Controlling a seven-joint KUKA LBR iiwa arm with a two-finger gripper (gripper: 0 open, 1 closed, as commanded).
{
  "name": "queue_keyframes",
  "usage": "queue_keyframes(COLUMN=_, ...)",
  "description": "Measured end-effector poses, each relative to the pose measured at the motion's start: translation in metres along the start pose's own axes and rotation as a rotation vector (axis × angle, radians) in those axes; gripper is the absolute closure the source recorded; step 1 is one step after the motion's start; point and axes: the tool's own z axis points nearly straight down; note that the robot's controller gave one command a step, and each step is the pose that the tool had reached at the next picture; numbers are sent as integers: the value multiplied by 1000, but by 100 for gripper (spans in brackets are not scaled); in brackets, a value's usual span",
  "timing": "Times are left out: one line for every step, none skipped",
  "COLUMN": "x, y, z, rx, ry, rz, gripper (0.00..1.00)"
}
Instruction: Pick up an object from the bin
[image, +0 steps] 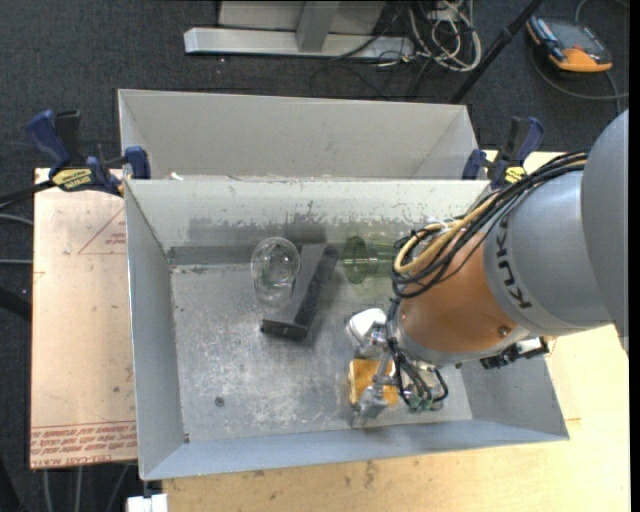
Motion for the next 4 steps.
queue_keyframes(x=2, y=1, z=-2, rx=2, ry=5, rz=-7, gripper=100)
queue_keyframes(x=2, y=1, z=-2, rx=2, ry=5, rz=-7, gripper=100)
queue_keyframes(x=3, y=1, z=-3, rx=3, ry=10, rz=-7, gripper=100)
queue_keyframes(x=4, y=1, z=-7, rx=4, ry=20, rz=-7, gripper=100)
